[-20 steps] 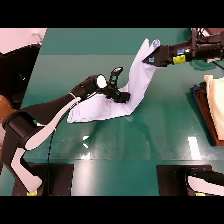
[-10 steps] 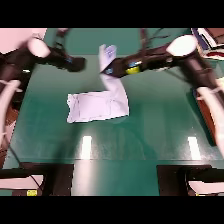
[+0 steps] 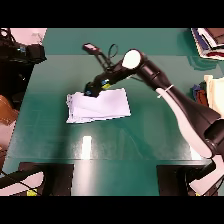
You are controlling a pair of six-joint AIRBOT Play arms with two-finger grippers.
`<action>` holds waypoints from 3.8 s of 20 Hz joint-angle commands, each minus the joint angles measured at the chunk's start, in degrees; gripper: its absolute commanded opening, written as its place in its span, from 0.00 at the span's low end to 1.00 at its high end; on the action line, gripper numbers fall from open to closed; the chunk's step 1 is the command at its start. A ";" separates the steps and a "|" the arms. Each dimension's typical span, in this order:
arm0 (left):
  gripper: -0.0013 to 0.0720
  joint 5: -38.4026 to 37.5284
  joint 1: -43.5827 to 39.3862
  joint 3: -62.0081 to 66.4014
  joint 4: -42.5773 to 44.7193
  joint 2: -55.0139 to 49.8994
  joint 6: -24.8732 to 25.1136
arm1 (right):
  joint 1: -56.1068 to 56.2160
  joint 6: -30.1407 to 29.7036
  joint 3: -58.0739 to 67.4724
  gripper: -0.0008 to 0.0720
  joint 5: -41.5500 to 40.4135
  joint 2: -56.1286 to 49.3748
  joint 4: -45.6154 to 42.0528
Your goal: Fold the shirts.
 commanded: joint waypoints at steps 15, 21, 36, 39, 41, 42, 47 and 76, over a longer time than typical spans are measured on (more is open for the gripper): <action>0.05 -0.87 0.57 -0.02 -2.51 0.55 0.81 | -19.91 4.55 -34.67 0.84 -6.58 2.47 15.76; 0.05 -2.38 0.57 -0.04 -2.54 0.55 0.83 | -11.15 5.01 -22.60 0.47 -3.34 -7.56 17.90; 0.05 7.58 -25.24 -0.02 -4.48 0.55 0.33 | -53.42 5.01 -21.07 0.04 -5.55 17.99 4.15; 0.05 12.26 -28.17 -0.02 -4.76 0.55 0.26 | -65.75 4.83 -21.07 0.04 -5.57 19.63 3.87; 0.05 13.92 -29.07 -0.02 -5.11 0.52 0.11 | -72.06 4.33 -21.09 0.04 -5.57 19.41 4.35; 0.05 14.49 -29.11 -0.02 -5.46 0.52 0.07 | -74.05 4.28 -21.07 0.04 -5.92 19.17 4.35; 0.05 15.02 -29.11 -0.04 -5.46 0.33 -1.16 | -78.01 3.26 -20.20 0.04 -10.78 19.15 4.42; 0.05 13.22 -29.11 -0.11 -5.07 -0.17 1.01 | -99.01 4.57 -42.49 0.46 6.80 46.31 -28.61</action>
